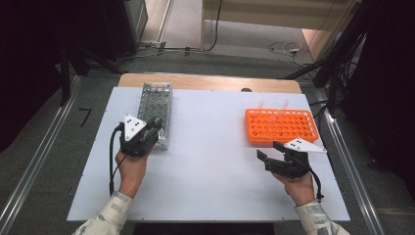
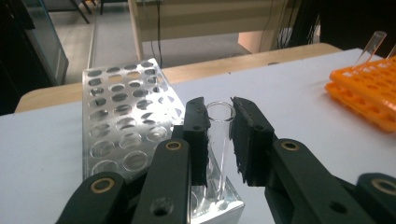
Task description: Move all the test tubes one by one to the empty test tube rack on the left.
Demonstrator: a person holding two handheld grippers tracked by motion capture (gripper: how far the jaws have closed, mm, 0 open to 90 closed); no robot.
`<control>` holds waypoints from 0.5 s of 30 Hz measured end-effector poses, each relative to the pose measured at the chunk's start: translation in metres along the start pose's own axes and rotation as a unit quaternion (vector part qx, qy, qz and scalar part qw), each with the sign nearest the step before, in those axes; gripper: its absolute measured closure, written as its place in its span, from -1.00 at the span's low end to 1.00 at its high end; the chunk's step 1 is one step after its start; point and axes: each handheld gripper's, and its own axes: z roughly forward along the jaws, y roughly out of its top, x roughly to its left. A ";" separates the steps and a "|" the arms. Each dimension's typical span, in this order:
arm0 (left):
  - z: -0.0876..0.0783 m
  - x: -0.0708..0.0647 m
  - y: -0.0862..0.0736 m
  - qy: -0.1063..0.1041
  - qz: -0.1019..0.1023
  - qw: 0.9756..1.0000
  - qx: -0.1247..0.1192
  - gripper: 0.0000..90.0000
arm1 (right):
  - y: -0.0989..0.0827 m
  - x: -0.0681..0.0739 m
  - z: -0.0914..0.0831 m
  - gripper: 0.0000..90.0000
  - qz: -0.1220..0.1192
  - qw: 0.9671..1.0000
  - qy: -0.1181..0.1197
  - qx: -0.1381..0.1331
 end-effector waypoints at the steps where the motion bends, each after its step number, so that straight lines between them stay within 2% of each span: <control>1: 0.001 -0.001 -0.002 0.002 0.002 1.000 0.003 0.69 | -0.001 -0.002 0.000 -0.42 0.001 1.000 -0.005 0.001; 8: 0.007 -0.004 -0.015 0.017 0.005 1.000 0.023 0.68 | -0.002 -0.008 0.001 -0.44 -0.001 1.000 -0.026 0.002; 15: 0.009 -0.001 -0.021 0.013 -0.012 0.999 0.039 0.65 | -0.003 -0.017 0.002 -0.43 0.011 0.999 -0.048 0.001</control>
